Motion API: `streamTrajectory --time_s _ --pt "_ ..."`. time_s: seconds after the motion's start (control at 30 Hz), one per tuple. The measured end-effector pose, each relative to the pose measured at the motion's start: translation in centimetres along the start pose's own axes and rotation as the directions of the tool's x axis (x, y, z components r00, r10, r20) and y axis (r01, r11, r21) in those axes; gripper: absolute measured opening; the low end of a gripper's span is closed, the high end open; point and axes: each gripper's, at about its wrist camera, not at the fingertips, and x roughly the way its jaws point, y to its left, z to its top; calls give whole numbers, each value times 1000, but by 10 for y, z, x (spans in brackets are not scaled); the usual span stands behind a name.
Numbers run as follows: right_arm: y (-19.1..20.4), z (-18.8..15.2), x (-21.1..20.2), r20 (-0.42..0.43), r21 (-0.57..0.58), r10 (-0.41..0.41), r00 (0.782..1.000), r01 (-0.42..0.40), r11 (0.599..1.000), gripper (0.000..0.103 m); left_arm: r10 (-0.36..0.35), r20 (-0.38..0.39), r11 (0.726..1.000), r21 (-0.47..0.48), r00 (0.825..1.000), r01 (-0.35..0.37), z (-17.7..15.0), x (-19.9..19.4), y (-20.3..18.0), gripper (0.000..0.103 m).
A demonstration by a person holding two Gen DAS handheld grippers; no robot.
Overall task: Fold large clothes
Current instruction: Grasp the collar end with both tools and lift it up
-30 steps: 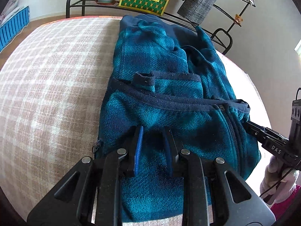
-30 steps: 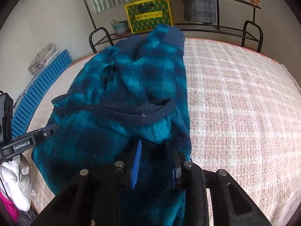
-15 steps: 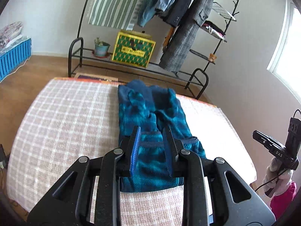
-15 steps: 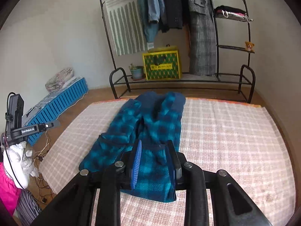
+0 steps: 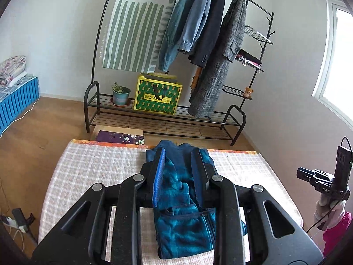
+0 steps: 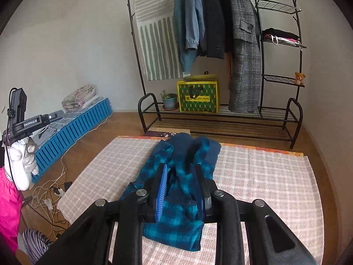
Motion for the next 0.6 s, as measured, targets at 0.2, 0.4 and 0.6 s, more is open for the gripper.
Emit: streamTrajectory --time_s 0.2,0.4,0.6 --pt "-29 14 122 -138 35 -14 990 20 999 22 -39 -134 999 -26 990 36 -15 126 25 24" --pt "-62 3 277 -272 40 -54 961 67 997 21 -26 -263 1000 -21 965 22 -51 258 55 24" --pt "-87 -14 388 -327 77 -22 945 50 996 21 -26 -334 998 -59 942 6 -79 348 89 24"
